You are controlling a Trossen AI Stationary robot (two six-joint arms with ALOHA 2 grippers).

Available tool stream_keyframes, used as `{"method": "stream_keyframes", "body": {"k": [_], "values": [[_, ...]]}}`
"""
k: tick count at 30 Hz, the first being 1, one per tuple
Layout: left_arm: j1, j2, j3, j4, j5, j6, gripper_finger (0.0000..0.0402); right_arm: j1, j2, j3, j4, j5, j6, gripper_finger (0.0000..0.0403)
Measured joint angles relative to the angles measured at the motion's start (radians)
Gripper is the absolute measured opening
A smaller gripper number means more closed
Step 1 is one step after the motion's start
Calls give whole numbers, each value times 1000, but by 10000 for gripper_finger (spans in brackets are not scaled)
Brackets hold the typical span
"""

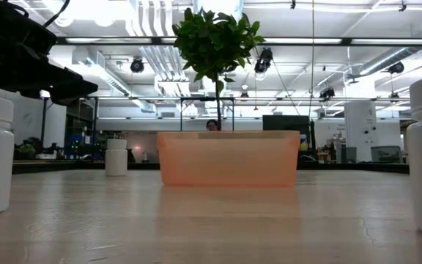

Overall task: Pick and place pill bottles into a basket
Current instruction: Put the white pill bottle into the orange bin

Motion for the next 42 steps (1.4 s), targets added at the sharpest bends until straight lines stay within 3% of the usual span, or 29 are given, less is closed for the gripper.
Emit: {"method": "stream_keyframes", "body": {"k": [7,17,24,31,42], "values": [[0,0,0,0,0,0,238,1,-4,-162,82,80,22,208],[1,0,0,0,0,0,238,13,-182,-427,205,128,204,210],[1,0,0,0,0,0,238,13,-295,-622,330,81,253,284],[0,0,0,1,0,0,238,12,-273,-713,352,83,185,351],[0,1,0,0,0,0,238,13,-186,-769,436,166,73,359]]}}
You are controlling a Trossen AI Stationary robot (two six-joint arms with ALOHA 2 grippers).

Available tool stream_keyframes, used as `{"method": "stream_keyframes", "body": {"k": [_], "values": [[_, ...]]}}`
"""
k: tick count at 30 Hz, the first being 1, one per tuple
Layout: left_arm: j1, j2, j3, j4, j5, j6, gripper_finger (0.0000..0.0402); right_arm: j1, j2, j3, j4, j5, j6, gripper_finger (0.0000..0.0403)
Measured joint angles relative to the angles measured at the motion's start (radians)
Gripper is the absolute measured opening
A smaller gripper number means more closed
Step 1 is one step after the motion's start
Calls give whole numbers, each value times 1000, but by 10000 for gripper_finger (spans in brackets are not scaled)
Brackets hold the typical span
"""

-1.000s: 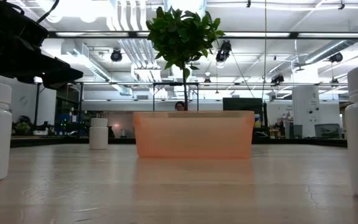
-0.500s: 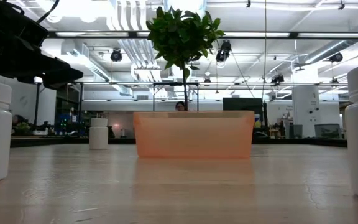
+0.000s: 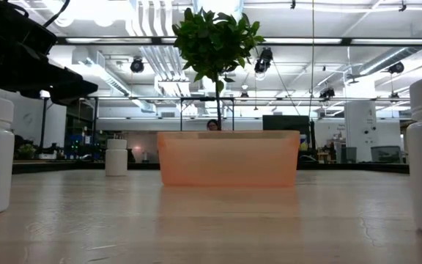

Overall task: Pick and place pill bottles into a basket
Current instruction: Put the white pill bottle into the orange bin

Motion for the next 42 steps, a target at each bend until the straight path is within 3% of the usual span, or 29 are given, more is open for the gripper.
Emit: {"method": "stream_keyframes", "body": {"k": [19,30,42], "values": [[0,4,0,0,0,0,238,0,11,-191,202,10,15,359],[0,4,0,0,0,0,238,12,4,-262,235,-20,40,358],[1,4,0,0,0,0,238,19,3,-268,266,-23,26,305]]}}
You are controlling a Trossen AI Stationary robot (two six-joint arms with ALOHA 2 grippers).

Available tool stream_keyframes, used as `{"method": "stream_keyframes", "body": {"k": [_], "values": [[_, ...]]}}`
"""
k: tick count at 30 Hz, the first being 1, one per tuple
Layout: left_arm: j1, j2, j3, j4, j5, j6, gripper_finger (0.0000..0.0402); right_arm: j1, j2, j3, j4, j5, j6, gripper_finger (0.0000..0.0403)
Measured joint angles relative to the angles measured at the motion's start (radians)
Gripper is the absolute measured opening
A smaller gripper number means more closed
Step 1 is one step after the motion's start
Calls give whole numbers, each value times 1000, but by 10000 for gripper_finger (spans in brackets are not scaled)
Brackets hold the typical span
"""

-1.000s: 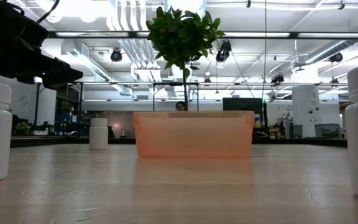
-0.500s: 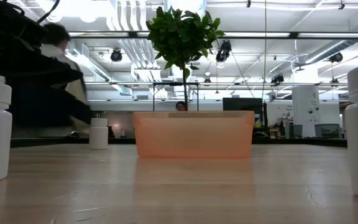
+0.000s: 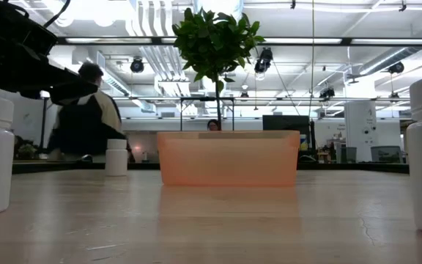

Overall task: Pick and place pill bottles into a basket
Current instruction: Put the white pill bottle into the orange bin

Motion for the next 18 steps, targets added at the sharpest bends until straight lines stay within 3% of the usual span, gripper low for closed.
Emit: {"method": "stream_keyframes", "body": {"k": [18], "values": [[-1,0,0,0,0,0,238,1,0,-21,14,2,-1,250]]}}
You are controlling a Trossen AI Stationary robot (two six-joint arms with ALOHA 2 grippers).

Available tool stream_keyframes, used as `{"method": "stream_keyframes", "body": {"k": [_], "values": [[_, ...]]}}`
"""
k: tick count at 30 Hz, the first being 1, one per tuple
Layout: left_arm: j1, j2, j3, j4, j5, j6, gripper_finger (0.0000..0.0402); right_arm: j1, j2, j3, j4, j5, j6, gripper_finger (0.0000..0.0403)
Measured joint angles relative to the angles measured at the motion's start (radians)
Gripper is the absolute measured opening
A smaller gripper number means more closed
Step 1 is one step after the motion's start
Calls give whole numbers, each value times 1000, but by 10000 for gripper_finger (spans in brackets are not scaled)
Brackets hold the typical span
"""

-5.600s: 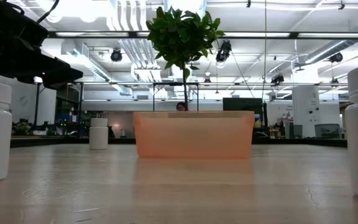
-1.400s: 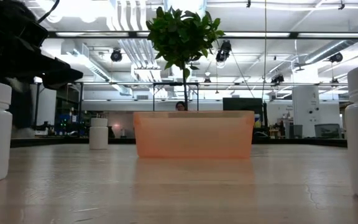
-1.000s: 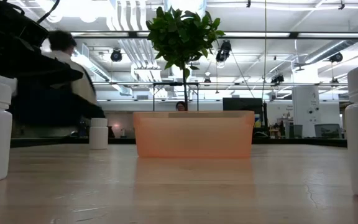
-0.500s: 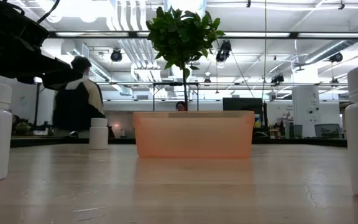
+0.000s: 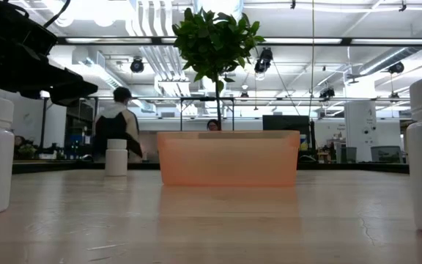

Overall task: Pick and place pill bottles into a basket
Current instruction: Put the white pill bottle into the orange bin

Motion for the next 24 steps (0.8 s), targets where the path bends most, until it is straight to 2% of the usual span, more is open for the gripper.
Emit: {"method": "stream_keyframes", "body": {"k": [12,19,24], "values": [[0,0,0,0,0,0,238,0,1,-19,5,0,22,209],[0,0,0,0,0,0,238,-1,1,-10,7,0,20,141],[0,0,0,0,0,0,238,-1,1,10,-3,-2,23,141]]}}
